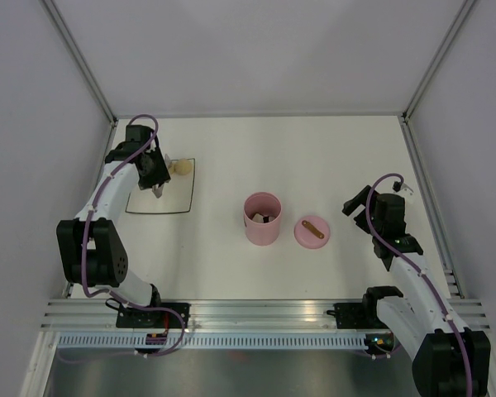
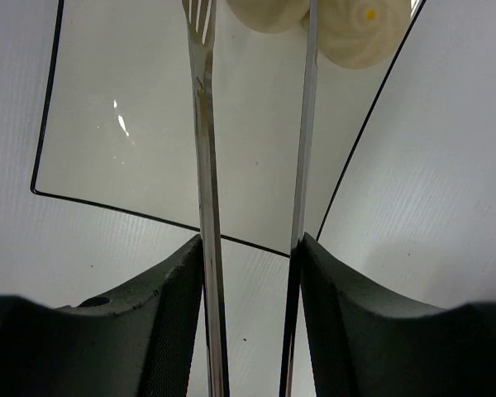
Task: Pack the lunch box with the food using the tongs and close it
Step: Pick up the food using the clamp
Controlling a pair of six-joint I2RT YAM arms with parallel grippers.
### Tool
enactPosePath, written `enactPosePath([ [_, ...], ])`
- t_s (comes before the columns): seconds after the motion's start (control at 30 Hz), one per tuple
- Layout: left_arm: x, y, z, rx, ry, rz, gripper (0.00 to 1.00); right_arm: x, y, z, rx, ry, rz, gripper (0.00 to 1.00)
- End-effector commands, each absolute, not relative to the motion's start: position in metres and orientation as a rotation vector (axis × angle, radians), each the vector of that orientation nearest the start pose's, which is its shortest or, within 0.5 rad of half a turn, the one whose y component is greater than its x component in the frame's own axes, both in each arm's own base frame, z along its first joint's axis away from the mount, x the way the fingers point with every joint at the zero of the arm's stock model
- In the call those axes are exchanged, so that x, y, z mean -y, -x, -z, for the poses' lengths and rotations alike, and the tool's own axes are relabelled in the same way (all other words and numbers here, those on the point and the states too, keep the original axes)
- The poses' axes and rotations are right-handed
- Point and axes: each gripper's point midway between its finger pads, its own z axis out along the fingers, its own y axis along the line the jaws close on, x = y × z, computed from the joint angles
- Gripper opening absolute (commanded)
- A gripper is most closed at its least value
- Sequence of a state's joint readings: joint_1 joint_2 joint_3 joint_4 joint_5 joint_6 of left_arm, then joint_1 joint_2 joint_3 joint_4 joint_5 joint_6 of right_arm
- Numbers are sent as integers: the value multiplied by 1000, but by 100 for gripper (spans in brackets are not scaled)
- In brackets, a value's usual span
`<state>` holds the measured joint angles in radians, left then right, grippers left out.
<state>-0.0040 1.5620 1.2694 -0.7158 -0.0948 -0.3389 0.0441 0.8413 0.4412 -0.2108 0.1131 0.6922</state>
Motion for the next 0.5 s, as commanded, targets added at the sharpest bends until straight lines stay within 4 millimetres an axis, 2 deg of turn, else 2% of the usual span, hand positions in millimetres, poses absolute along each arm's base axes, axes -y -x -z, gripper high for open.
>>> enactPosePath([
  [0.0, 2, -374, -140, -2503, 414, 38, 54, -18, -286, -111, -2027, -762, -299, 98],
  [0.13, 9, -380, -138, -2504, 411, 91, 50, -18, -286, -113, -2022, -763, -300, 98],
  [0.23, 11, -381, -139, -2499, 408, 104, 43, -17, -286, -115, -2016, -765, -295, 98],
  [0.3, 9, -380, -141, -2493, 403, 93, 38, -17, -286, -116, -2011, -764, -295, 98],
  [0.47, -2, -379, -155, -2451, 402, 21, 32, -18, -286, -116, -2013, -766, -301, 98],
])
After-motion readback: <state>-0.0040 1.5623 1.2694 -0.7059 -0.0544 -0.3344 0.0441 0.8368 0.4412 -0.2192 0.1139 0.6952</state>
